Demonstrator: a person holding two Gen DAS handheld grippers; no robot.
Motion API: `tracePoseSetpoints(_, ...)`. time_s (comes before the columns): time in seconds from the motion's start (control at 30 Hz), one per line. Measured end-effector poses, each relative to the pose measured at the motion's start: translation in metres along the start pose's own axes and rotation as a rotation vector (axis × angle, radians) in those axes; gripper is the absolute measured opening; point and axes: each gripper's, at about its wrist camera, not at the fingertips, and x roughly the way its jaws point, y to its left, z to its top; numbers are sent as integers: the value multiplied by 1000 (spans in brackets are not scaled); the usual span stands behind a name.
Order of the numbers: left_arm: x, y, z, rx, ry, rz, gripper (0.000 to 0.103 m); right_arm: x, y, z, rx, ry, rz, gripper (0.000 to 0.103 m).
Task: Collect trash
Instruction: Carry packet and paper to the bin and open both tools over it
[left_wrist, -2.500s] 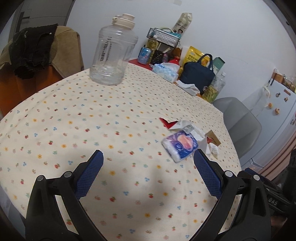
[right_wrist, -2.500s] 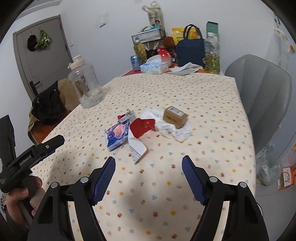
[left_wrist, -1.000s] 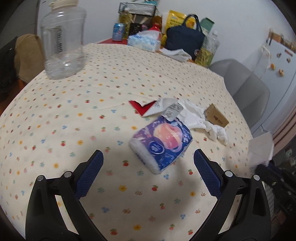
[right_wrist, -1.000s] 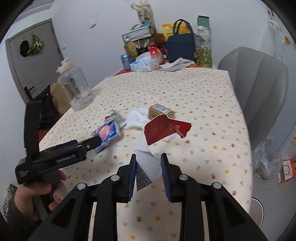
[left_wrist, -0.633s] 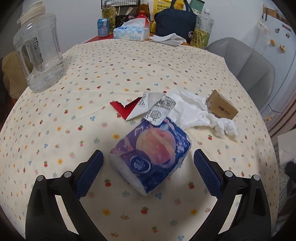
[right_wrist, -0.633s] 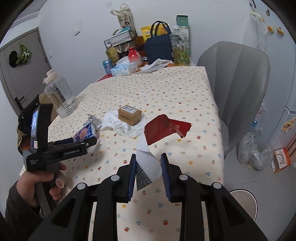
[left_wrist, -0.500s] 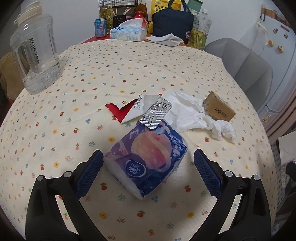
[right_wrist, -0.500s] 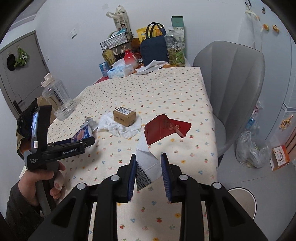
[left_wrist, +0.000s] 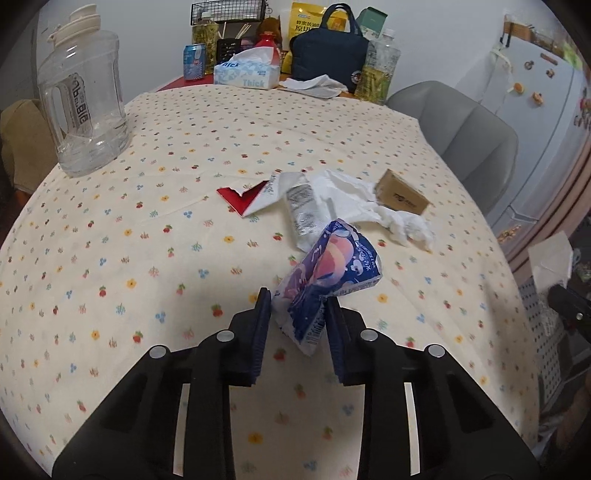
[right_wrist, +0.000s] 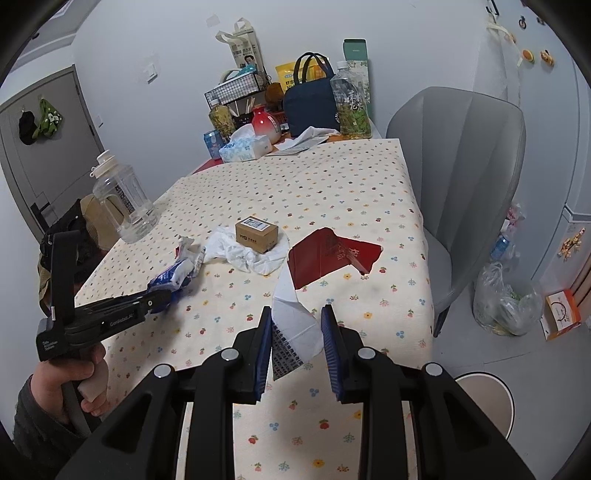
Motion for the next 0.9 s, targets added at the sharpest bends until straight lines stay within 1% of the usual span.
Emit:
tracePoseSetpoints(0.17,-19,-4,-7,-9,-29,-44,27,-11,2,-2,-3,-19,3,27)
tracePoseSetpoints(0.33,-39,-21,-2,25,-73,-67,27,-19,-1,-3,5,-32,8,27)
tracePoseSetpoints(0.47,-46,-38,4,51,-93,-83,27,-26,-7,-5,13,-45,8,27)
tracePoseSetpoints(0.7,-40,-80,9,117,-89,-123,27,-41,-30,-8,44,-63,-20,27)
tracePoseSetpoints(0.9,-25,-130,7,195,-62,-171,27,-53,-61,-15,96,-76,-54,27)
